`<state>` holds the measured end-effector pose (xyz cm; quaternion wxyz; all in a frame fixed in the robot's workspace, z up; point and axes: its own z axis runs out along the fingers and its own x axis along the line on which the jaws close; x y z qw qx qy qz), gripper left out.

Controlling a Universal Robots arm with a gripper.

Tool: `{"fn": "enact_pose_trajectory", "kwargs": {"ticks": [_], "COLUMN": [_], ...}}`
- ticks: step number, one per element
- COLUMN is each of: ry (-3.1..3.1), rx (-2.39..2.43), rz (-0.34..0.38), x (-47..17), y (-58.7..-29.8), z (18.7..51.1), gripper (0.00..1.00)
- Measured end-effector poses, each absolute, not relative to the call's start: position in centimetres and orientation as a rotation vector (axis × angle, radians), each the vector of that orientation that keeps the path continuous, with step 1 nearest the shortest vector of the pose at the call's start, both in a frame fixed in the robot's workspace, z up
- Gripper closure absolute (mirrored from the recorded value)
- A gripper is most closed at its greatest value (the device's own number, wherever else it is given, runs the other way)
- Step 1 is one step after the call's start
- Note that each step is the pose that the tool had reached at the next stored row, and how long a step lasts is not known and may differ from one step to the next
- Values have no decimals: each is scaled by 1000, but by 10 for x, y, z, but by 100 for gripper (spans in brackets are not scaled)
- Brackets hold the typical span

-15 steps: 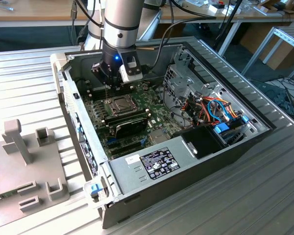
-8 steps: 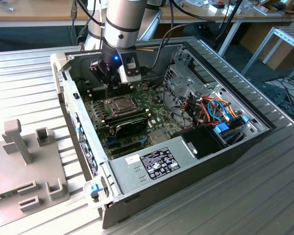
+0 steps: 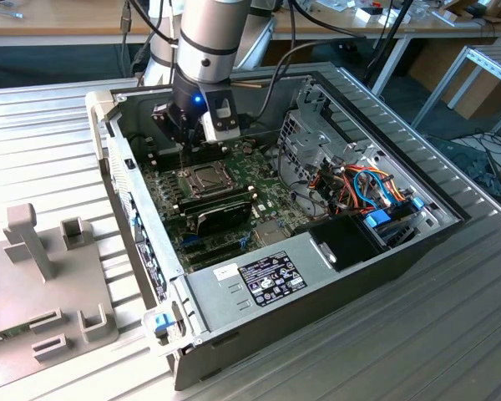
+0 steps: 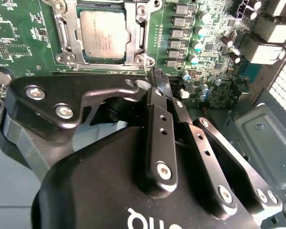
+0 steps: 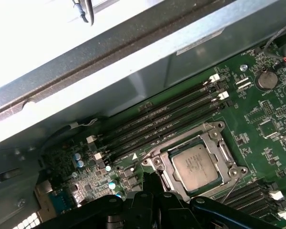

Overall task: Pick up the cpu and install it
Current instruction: 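Install the first cpu locking lever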

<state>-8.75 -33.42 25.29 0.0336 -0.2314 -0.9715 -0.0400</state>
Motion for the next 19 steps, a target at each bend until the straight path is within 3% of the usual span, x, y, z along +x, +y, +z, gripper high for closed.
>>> {"fn": "enact_pose_trajectory", "kwargs": {"ticks": [15, 19], "ry": [-2983, -2975], "rx": [-688, -682], "rz": [-171, -229], "x": [-103, -105], "y": [-335, -335], "z": [250, 250], "gripper": [89, 89]}}
